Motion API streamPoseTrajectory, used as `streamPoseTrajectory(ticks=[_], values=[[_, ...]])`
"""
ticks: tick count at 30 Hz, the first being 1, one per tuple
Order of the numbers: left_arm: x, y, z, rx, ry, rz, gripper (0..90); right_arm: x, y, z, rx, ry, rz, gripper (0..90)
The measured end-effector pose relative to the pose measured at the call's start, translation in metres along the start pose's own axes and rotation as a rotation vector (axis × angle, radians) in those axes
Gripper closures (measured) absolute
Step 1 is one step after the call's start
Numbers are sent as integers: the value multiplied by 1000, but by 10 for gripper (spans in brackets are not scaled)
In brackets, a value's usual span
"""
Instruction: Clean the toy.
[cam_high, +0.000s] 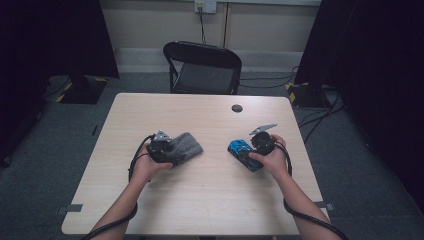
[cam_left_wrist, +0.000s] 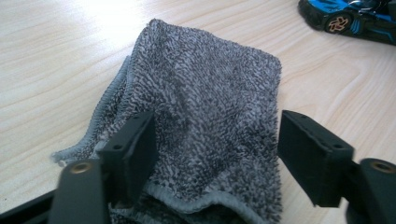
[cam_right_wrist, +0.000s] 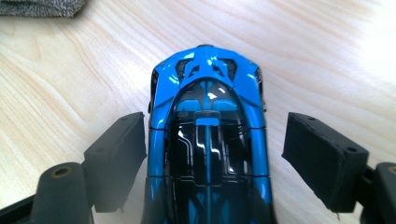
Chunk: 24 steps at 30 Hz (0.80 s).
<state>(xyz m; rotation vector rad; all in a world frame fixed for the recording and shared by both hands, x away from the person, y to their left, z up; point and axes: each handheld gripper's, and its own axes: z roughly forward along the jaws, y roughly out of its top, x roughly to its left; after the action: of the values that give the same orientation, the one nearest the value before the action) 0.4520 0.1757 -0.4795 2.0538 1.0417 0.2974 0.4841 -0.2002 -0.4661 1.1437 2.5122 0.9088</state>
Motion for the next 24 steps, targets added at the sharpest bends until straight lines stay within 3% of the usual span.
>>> streamPoseTrajectory(ticks=[10, 17, 24], values=[[-7, 13, -11, -8, -13, 20, 208, 1, 3, -15, -36, 27, 11, 176], [-11, 13, -18, -16, -55, -2, 217, 8, 2, -22, -49, 50, 9, 172], [-22, 14, -26, -29, -115, 28, 166, 16, 0, -28, -62, 73, -2, 168]])
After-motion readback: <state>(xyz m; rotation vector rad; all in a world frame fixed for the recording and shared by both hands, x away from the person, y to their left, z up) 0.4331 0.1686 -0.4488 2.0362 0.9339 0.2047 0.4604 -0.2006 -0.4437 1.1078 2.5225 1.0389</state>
